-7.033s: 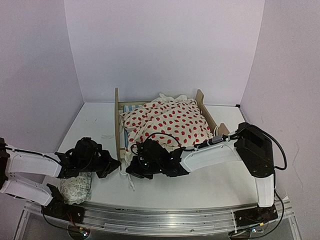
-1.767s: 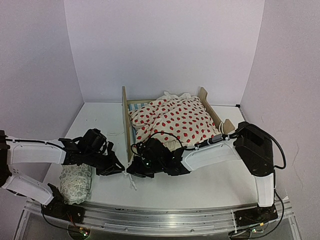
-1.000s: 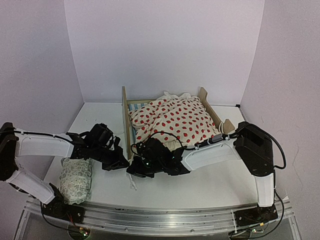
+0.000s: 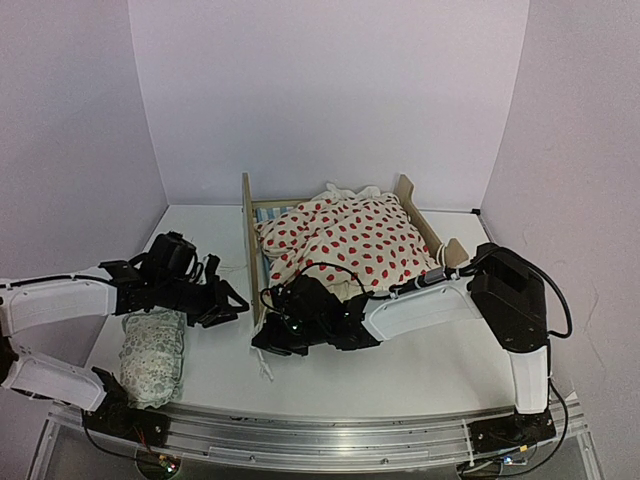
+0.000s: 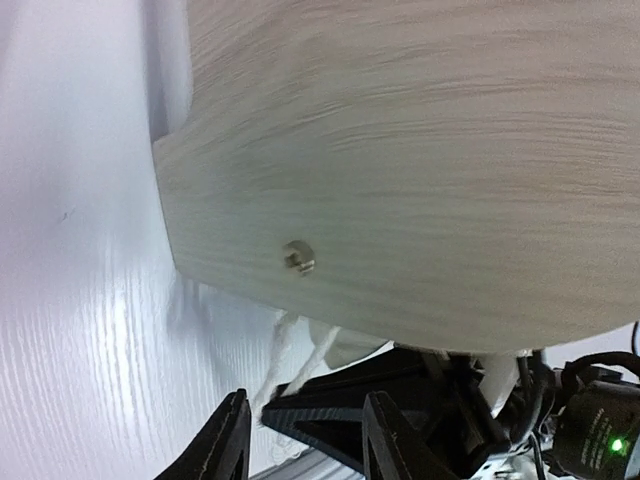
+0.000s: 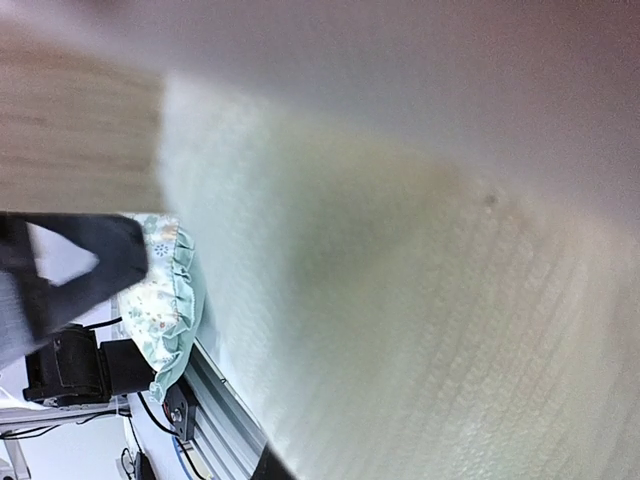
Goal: Set up the pet bed
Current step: Tie the left ropes of the mattress closest to the robot on the bed frame base.
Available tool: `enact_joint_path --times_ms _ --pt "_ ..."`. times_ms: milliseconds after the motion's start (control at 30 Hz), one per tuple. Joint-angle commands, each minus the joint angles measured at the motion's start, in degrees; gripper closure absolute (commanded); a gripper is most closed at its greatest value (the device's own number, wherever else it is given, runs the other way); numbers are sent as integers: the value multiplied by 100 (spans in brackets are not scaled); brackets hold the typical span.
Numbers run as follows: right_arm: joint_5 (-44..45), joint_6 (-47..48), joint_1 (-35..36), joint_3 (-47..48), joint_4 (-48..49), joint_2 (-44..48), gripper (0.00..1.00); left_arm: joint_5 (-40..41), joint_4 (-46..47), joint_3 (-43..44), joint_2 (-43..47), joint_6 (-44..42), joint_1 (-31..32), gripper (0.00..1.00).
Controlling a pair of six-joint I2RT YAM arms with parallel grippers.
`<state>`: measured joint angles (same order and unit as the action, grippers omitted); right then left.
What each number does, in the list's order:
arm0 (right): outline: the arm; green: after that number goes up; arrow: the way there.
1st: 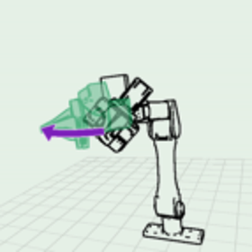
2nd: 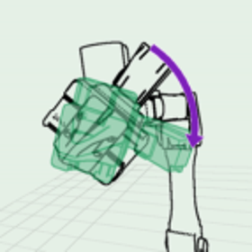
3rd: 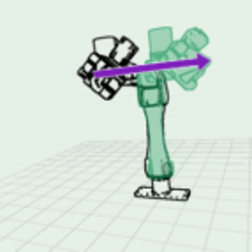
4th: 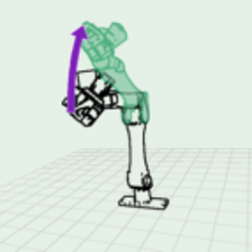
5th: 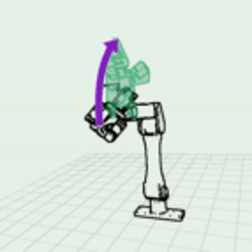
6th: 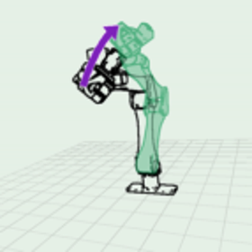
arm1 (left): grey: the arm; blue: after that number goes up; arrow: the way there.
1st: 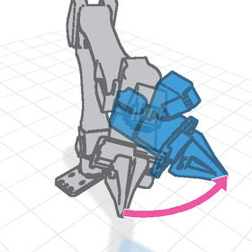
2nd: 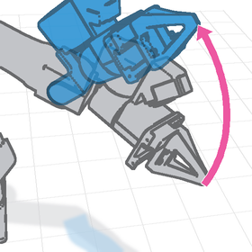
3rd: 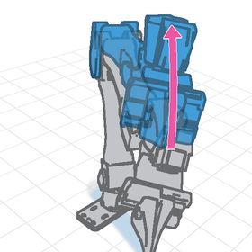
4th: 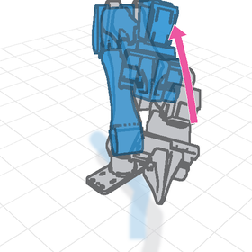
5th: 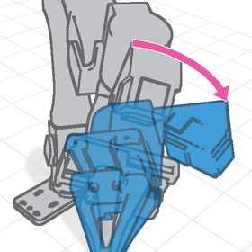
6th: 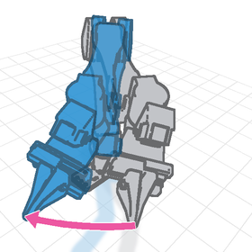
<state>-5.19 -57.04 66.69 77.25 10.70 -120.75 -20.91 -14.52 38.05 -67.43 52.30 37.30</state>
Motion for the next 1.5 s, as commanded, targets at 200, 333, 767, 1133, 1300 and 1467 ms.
enact_joint_path --times_ms 200,333,767,1133,1300,1467 --pt "-771 -36 -12 99 -112 126 100 -916 2420 -1345 82 1130 -273 66" --pt "-816 -22 -29 100 -112 139 100 -1019 3097 -1521 -248 1358 -274 67" --pt "-908 -35 -58 150 -35 130 100 -1229 3433 -1504 -854 1298 -258 70" --pt "-937 -53 -100 108 32 145 100 -1515 4086 -1236 -1643 1409 -235 75" --pt "-931 -73 -123 75 50 170 100 -1540 4137 -1238 -1650 1432 -195 77" --pt "-874 -105 -141 21 72 195 100 -1362 3435 -1226 -1102 1299 -178 61"
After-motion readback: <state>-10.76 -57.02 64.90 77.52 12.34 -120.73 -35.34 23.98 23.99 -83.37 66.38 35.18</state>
